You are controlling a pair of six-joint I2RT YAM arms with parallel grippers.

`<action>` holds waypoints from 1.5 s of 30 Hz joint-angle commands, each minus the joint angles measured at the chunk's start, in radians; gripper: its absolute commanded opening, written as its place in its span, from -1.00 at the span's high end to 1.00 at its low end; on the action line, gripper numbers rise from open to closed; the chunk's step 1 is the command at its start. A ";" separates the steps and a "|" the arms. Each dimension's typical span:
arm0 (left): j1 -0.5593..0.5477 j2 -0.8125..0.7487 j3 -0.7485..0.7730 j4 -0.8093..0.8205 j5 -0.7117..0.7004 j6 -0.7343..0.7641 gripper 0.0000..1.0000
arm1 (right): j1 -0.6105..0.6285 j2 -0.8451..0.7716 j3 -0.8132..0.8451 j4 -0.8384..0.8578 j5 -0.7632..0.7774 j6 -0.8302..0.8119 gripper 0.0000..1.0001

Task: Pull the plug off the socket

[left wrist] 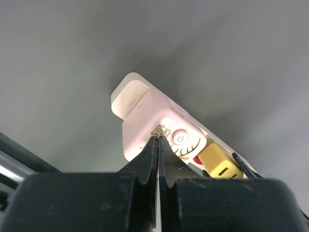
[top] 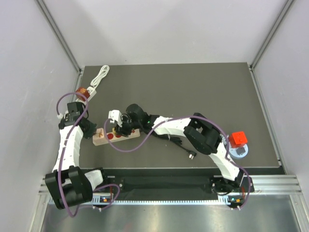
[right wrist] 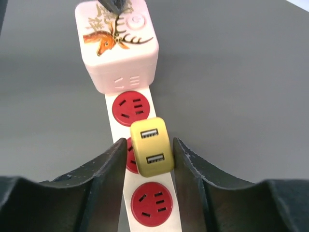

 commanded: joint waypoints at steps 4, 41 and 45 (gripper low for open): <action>0.008 0.043 -0.056 -0.076 -0.047 -0.048 1.00 | 0.020 0.032 0.104 -0.027 -0.087 -0.026 0.23; 0.007 -0.112 -0.039 -0.104 0.162 -0.050 1.00 | 0.064 0.003 0.173 -0.107 0.023 0.018 1.00; 0.007 -0.089 -0.067 -0.122 0.133 -0.086 1.00 | 0.064 0.003 0.158 -0.093 0.025 0.031 1.00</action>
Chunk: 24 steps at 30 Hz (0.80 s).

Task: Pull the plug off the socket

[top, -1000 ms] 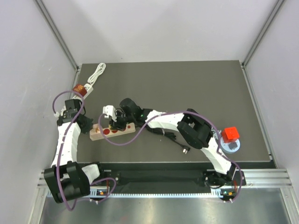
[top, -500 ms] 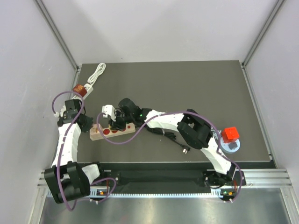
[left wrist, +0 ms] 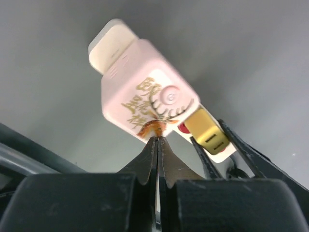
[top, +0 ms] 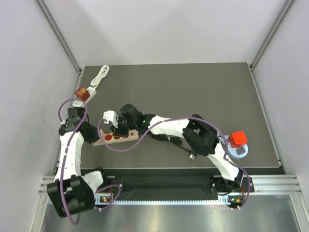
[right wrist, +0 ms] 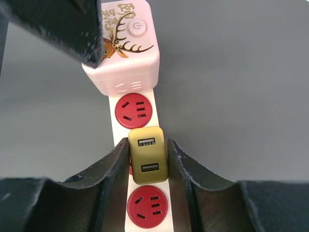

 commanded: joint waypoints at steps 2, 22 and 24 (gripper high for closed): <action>0.004 0.043 -0.047 -0.056 -0.066 -0.059 1.00 | 0.032 -0.036 0.016 0.076 -0.009 0.029 1.00; 0.004 0.011 0.002 -0.053 -0.191 -0.058 1.00 | 0.032 -0.053 -0.026 0.090 -0.006 0.017 1.00; 0.005 0.034 -0.019 -0.029 -0.183 -0.063 1.00 | 0.032 -0.056 -0.027 0.095 -0.007 0.018 1.00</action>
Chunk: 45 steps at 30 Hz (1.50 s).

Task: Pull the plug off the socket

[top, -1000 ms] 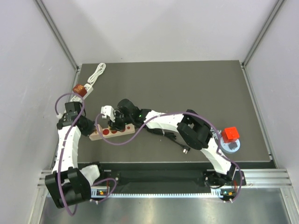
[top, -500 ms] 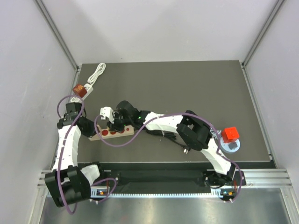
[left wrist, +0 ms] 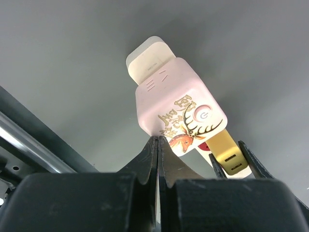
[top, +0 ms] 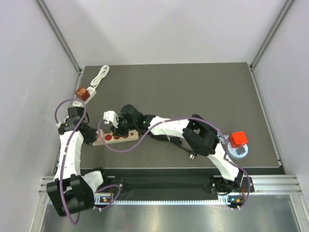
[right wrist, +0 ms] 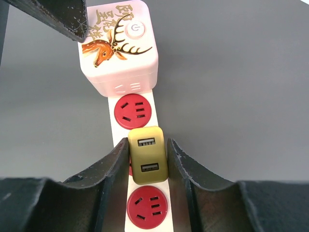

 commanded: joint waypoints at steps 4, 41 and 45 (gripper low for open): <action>0.006 0.098 -0.101 0.053 -0.002 -0.032 1.00 | 0.029 -0.066 -0.016 0.084 -0.032 0.013 1.00; 0.005 -0.052 0.107 -0.013 0.101 0.160 0.77 | 0.060 -0.166 -0.156 0.158 0.061 0.111 0.60; 0.003 -0.141 0.108 0.017 0.191 0.201 0.26 | 0.057 -0.160 -0.181 0.173 0.063 0.173 0.26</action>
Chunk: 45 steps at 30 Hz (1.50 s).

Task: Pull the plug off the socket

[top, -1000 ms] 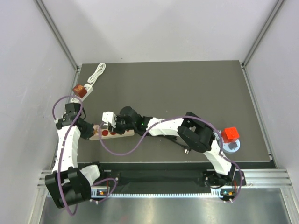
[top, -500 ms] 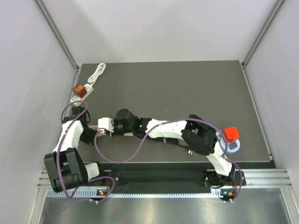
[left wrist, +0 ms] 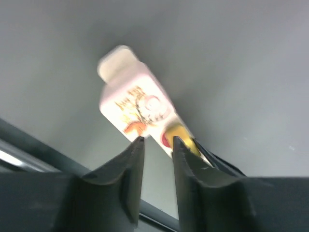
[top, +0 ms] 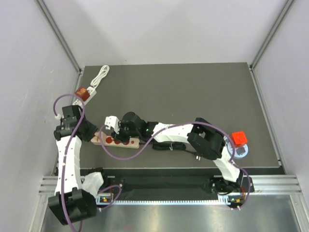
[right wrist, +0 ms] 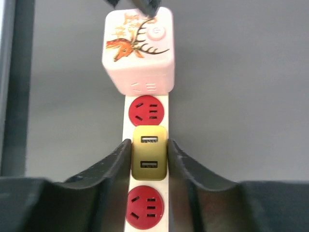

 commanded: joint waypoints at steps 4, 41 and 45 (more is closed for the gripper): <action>-0.011 -0.083 0.003 0.049 0.188 0.051 0.03 | -0.004 -0.061 -0.013 0.067 -0.017 0.179 -0.33; -0.408 0.185 -0.112 0.170 -0.086 -0.428 -0.30 | -0.054 -0.195 -0.438 0.360 -0.089 0.001 -0.79; -0.408 0.237 -0.112 0.181 -0.080 -0.433 -0.17 | -0.040 -0.163 -0.411 0.360 -0.071 -0.011 -0.76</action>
